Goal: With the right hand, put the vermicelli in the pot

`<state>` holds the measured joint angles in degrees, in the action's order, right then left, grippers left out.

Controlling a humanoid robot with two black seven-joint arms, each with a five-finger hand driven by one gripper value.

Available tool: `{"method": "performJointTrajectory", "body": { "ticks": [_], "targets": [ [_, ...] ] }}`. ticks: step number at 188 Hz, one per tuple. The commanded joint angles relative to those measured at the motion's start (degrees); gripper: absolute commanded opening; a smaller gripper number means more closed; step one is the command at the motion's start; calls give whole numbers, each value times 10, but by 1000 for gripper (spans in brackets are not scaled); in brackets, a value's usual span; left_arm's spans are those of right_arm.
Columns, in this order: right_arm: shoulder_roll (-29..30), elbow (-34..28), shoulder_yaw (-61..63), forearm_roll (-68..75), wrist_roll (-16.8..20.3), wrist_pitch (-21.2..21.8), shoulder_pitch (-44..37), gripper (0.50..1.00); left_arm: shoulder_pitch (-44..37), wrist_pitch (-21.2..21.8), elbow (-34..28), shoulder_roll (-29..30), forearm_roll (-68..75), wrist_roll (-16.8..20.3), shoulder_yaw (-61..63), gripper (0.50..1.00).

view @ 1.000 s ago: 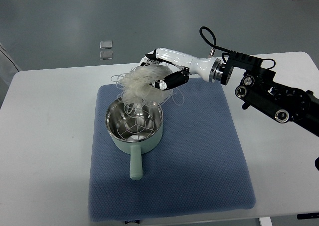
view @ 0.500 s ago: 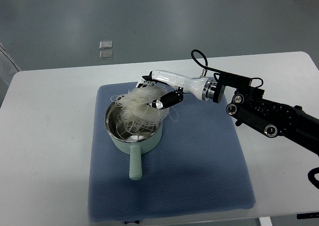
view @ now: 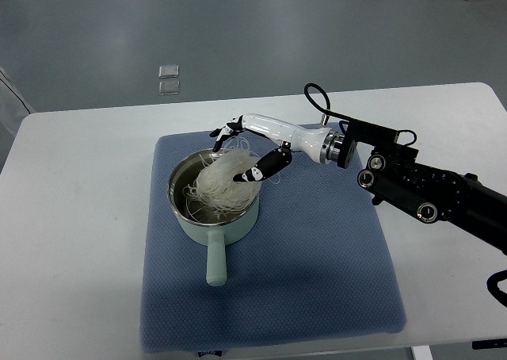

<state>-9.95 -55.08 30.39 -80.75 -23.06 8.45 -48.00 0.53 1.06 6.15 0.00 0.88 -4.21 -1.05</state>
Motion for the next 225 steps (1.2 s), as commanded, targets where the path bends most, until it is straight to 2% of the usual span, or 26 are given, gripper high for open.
{"method": "performJointTrajectory", "body": {
  "ticks": [1, 18, 29, 68, 147, 225],
  "targets": [
    [-2, -3, 0, 2, -1, 1, -1, 858, 0, 0, 0, 0, 0, 0, 0, 1000],
    [-6, -6, 3, 6, -3, 2, -3, 866, 0, 0, 0, 0, 0, 0, 0, 1000],
    [-9, -10, 9, 8, -4, 3, -6, 895, 0, 0, 0, 0, 0, 0, 0, 1000],
    [-16, -37, 12, 9, -6, 7, -17, 895, 0, 0, 0, 0, 0, 0, -1, 1000],
    [-56, -38, 12, 16, -7, 6, -56, 901, 0, 0, 0, 0, 0, 0, 0, 1000],
    [-59, 12, 38, 221, -1, -1, -38, 901, 0, 0, -1, 0, 0, 0, 0, 1000]
  ]
}}
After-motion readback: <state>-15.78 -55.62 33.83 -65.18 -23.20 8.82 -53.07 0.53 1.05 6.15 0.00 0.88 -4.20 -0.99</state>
